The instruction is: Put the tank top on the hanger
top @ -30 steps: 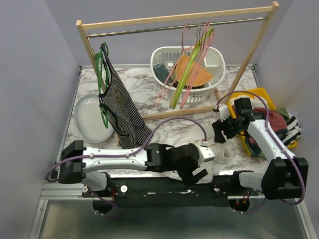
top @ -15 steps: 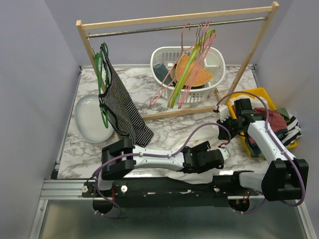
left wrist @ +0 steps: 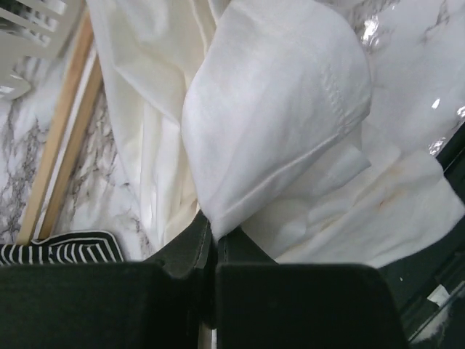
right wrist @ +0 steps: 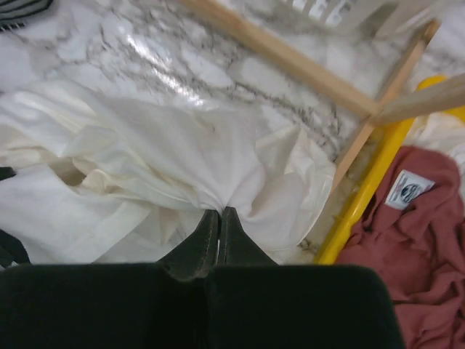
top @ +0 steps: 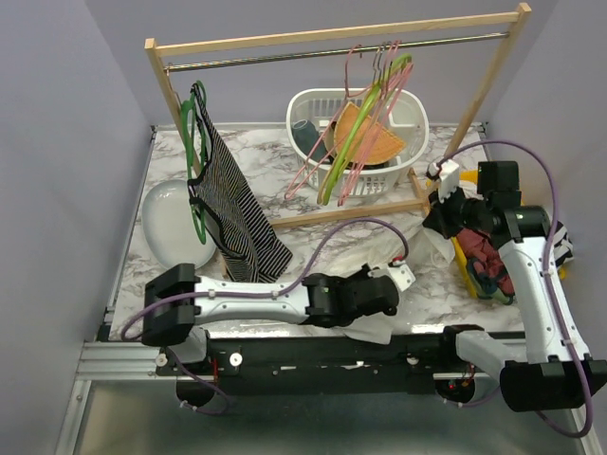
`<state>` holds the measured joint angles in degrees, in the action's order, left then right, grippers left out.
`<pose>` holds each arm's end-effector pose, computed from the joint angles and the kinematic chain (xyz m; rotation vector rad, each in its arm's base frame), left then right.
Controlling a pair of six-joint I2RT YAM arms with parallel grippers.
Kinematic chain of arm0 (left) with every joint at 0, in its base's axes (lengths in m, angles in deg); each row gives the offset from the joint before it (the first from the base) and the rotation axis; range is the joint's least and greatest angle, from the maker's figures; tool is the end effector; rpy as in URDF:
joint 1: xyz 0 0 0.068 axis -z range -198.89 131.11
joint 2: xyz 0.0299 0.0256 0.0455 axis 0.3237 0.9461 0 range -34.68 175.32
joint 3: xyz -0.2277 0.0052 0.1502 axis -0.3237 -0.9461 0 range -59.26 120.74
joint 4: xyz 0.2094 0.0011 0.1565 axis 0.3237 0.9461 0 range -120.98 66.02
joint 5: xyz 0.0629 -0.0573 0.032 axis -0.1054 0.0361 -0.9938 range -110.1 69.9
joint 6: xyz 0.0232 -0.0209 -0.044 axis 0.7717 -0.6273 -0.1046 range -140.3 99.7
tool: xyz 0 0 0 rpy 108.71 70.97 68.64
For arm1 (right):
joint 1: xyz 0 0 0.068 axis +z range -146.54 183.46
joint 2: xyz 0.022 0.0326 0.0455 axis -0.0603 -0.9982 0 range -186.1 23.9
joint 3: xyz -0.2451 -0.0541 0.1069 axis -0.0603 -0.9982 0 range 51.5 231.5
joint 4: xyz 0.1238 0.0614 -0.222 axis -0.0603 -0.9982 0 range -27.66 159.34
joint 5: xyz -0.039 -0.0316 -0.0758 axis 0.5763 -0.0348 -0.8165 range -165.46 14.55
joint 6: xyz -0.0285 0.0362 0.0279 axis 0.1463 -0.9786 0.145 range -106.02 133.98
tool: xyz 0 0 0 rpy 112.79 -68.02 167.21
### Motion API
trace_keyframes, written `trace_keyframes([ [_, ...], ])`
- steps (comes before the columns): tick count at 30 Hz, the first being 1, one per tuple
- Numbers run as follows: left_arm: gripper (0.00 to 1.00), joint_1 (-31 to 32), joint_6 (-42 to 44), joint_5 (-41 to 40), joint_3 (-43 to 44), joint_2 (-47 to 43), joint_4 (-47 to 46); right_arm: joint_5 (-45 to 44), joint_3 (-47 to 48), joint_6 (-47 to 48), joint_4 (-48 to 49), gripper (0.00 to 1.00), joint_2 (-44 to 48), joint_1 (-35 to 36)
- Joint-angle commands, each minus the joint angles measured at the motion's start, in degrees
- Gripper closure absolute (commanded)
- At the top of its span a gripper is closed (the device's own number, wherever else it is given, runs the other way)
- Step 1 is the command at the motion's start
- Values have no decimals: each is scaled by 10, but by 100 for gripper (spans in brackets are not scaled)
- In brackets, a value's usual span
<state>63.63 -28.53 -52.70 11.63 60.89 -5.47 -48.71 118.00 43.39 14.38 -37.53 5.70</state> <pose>0.0659 -0.3543 0.2486 1.1764 1.9500 -0.1187 0.1998 0.0238 0.3460 -0.8332 2.1947 0.3400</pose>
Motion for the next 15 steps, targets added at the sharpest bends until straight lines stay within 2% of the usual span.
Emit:
trace_keyframes([
  [1, 97, -1, -20, -28, -30, -100, -17, 74, 133, -19, -55, 99, 10, -1],
  [3, 94, -5, -21, -30, -57, -135, -19, 102, 165, -19, -75, 100, 5, -1],
  [4, 78, -6, -23, -33, -65, -145, -21, 112, 193, -19, -81, 99, 3, -1],
  [6, 61, -10, -30, -36, -102, -180, -33, 142, 209, -17, -95, 99, -3, -1],
  [7, 43, -13, -32, -34, -114, -193, -36, 147, 212, -17, -96, 100, -3, -1],
  [9, 28, -15, -40, -13, -145, -231, -42, 160, 203, -18, -96, 100, -3, 0],
  [11, 19, -14, -44, 14, -164, -273, -42, 174, 166, -17, -93, 100, -2, 4],
  [15, 16, -14, -43, 118, -181, -338, -47, 179, 82, -15, -75, 99, -2, 74],
])
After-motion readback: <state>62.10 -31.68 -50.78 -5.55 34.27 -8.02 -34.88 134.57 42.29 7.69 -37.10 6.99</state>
